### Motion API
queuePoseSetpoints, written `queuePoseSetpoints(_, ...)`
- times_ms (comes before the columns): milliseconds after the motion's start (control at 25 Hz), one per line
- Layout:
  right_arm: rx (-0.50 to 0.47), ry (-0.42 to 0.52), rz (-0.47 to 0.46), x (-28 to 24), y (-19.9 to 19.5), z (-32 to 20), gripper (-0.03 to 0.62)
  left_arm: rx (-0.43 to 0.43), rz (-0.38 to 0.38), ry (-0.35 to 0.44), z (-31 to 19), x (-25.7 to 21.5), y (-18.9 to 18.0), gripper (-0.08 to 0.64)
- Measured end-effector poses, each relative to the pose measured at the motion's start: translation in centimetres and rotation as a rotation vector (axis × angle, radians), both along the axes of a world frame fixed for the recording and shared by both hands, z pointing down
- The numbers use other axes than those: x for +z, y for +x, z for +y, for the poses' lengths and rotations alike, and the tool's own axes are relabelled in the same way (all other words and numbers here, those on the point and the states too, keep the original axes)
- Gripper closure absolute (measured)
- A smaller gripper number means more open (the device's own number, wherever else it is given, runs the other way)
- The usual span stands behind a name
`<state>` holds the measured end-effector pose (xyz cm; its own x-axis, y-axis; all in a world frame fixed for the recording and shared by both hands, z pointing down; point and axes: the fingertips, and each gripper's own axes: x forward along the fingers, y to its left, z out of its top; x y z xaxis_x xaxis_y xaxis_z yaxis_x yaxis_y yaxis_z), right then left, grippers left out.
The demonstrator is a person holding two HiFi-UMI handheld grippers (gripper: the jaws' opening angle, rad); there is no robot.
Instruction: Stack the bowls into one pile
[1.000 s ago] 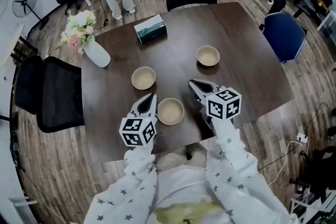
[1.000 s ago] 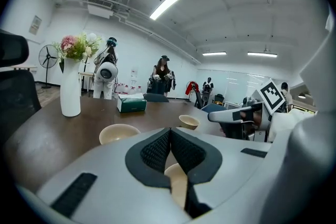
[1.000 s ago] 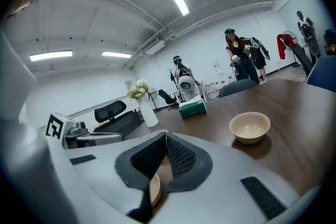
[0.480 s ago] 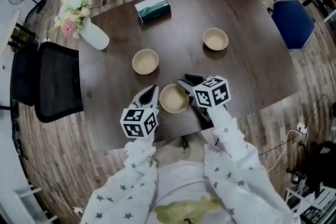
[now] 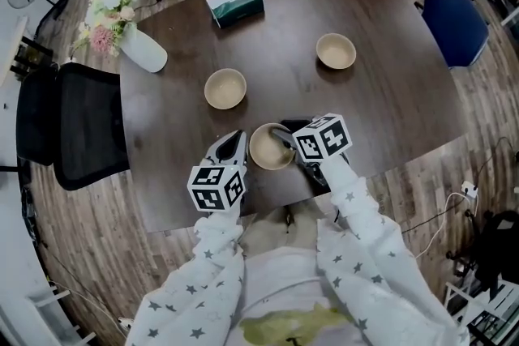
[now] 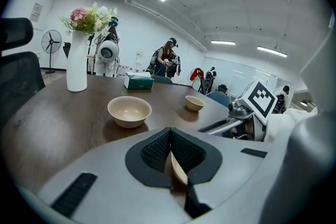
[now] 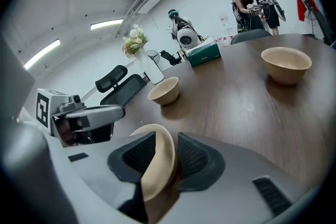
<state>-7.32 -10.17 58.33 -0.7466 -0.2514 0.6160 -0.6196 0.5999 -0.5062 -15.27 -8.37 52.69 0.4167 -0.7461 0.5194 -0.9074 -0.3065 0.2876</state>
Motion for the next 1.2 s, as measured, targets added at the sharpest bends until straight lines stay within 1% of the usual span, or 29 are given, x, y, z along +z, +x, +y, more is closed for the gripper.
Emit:
queuePoseSetpoints(120,-0.009,-0.025,0.017,0.5,-0.3,0.5,0.459,0.007,-0.003,-0.005,0.1,0.2,-0.1,0.534)
queuePoseSetpoints(200,0.002,-0.027,0.032,0.8,-0.2,0.7,0.467,0.017,-0.005,-0.008,0.2,0.3,0.0,0.534)
queuePoseSetpoints(240,0.013,-0.025,0.043,0.9,0.0,0.7,0.481,0.022,-0.004,-0.009,0.3,0.3,0.1,0.534)
queuePoseSetpoints(320,0.036,-0.021,0.067,1.1,0.3,0.6,0.530,0.030,0.001,-0.010,0.3,0.4,0.1,0.534)
queuePoseSetpoints(400,0.045,-0.018,0.074,1.2,0.5,0.6,0.537,0.039,0.004,-0.011,0.3,0.5,0.1,0.534)
queuePoseSetpoints(560,0.058,-0.013,0.071,1.0,0.6,0.7,0.541,0.065,0.010,-0.006,0.2,0.4,0.2,0.534)
queuePoseSetpoints(760,0.068,-0.019,0.043,0.9,0.6,1.1,0.548,0.109,0.015,0.013,0.1,0.1,0.4,0.534)
queuePoseSetpoints(1000,0.140,0.004,0.028,0.4,1.6,0.4,0.548,0.146,-0.001,0.037,-0.5,-0.7,0.2,0.534)
queuePoseSetpoints(1120,0.156,0.009,0.007,-0.1,2.0,-0.1,0.549,0.160,-0.002,0.049,-0.9,-1.0,0.2,0.534)
queuePoseSetpoints(1200,0.176,0.015,-0.002,-0.4,2.6,-0.6,0.551,0.171,-0.018,0.061,-1.2,-1.1,0.3,0.534)
